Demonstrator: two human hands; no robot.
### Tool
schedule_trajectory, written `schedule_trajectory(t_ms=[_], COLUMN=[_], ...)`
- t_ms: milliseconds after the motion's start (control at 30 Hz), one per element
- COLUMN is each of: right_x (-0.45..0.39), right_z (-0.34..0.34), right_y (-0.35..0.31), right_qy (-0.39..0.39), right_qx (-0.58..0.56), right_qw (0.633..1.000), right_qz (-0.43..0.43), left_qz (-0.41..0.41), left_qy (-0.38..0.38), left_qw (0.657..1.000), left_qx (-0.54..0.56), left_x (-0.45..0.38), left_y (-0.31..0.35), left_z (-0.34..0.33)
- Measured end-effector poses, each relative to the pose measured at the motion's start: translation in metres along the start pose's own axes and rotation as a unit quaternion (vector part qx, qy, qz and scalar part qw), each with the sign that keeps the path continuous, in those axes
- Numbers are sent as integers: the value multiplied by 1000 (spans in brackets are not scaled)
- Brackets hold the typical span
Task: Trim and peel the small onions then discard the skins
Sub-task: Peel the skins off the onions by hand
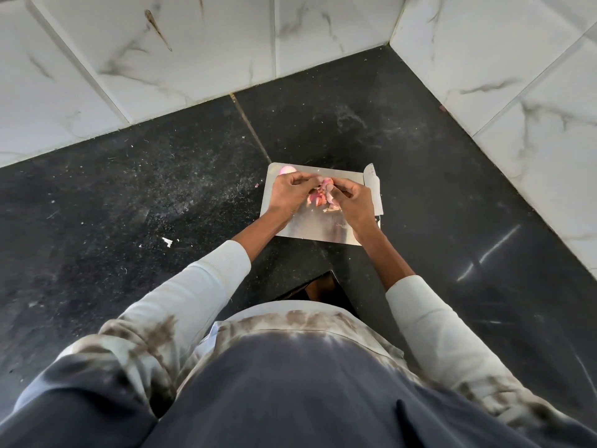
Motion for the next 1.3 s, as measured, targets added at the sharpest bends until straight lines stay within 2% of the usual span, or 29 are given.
schedule_trajectory(t_ms=[400,633,800,967,1133,1300], right_x=[-8,-6,-5,-6,-8,-4], right_z=[3,2,0,3,5,3], right_y=[4,5,2,3,4,2], right_qy=[26,43,36,33,38,47], right_qx=[32,26,28,6,1,12], right_qw=[999,999,999,999,999,999], right_qz=[17,5,-1,-13,-23,-11], left_qz=[-20,-24,-24,6,1,-5], left_qy=[11,85,112,96,46,50], left_qw=[999,992,991,994,999,999], left_qx=[-43,-86,-69,-45,-4,-12], left_x=[-2,-2,2,-1,4,6], left_y=[3,1,1,-2,-1,-1], left_z=[-2,-13,-18,-15,-15,-14])
Point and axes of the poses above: each hand's wrist, its own x-axis away from the middle knuckle, its own z-axis out of the back of the hand, y = z × x, the point moved 3 cm from there along -x, towards the middle knuckle, and after that the axes turned 3 degrees about y, right-handed, at the moved point
